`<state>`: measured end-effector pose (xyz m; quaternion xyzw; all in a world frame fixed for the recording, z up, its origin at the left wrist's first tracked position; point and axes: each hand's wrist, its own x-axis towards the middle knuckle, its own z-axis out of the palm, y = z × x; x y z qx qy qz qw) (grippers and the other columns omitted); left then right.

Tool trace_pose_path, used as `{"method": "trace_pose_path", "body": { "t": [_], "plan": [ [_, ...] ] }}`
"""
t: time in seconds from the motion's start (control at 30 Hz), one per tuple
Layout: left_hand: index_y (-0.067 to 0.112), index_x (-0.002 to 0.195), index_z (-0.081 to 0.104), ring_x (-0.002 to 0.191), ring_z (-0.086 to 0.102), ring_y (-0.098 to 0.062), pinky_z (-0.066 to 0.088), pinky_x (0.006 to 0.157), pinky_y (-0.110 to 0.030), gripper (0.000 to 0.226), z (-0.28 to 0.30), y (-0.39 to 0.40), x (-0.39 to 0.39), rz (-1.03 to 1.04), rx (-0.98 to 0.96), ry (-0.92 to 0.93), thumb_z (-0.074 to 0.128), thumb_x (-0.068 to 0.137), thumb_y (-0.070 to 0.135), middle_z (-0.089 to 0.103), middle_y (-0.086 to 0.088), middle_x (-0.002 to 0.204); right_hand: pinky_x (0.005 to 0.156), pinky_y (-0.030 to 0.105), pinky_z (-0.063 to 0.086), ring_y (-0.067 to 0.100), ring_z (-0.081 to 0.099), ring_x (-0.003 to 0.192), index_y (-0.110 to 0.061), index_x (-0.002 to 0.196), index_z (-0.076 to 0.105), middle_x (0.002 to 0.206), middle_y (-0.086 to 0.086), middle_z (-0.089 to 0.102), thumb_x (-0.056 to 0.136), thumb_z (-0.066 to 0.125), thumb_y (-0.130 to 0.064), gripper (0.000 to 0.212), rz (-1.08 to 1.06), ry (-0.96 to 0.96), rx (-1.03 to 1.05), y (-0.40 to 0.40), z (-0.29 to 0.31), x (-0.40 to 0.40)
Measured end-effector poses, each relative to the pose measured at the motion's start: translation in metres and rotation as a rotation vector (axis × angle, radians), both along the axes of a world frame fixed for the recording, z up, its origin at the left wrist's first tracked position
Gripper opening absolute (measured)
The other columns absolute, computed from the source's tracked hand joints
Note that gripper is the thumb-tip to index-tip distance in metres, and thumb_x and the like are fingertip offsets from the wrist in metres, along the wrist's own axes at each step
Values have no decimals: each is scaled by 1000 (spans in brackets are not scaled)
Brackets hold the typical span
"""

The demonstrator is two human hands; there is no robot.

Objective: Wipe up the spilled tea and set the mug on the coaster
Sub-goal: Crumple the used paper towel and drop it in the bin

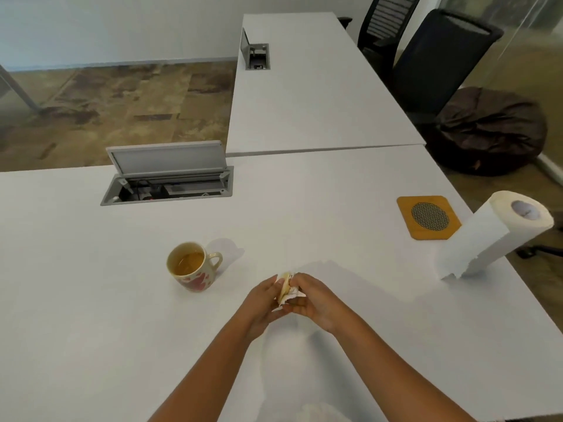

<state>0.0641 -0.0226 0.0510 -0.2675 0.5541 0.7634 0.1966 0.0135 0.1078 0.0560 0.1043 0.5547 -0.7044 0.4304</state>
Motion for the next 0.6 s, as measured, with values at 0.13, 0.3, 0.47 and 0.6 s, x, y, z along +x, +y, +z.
{"method": "trace_pose_path", "body": {
  "t": [0.13,0.3,0.47,0.6],
  "plan": [
    [7,111,63,94,65,-23,52,87,-35,27,13,8,1,59,-64,71,43,97,20,69,-13,104,80,33,55,23,66,83,-3,96,56,90,13,65,86,49,-10,14,-21,48,-8,3,5,8],
    [10,107,66,95,65,-24,52,86,-36,26,28,28,-1,-12,-434,219,43,95,11,70,-11,100,79,31,57,24,67,95,-9,108,59,108,13,66,89,54,-13,20,-161,108,113,11,14,10],
    [14,113,61,88,60,-13,42,68,-4,33,34,58,-7,-185,-702,360,35,96,6,65,0,95,62,23,56,20,68,92,-16,116,62,111,13,67,93,52,-9,26,-351,54,11,29,28,12],
    [36,98,61,80,60,7,39,65,3,35,49,85,-16,-287,-634,427,32,100,16,63,15,89,70,26,57,23,65,101,-17,115,63,115,13,65,93,51,-6,27,-489,40,-54,56,35,10]
  ]
}}
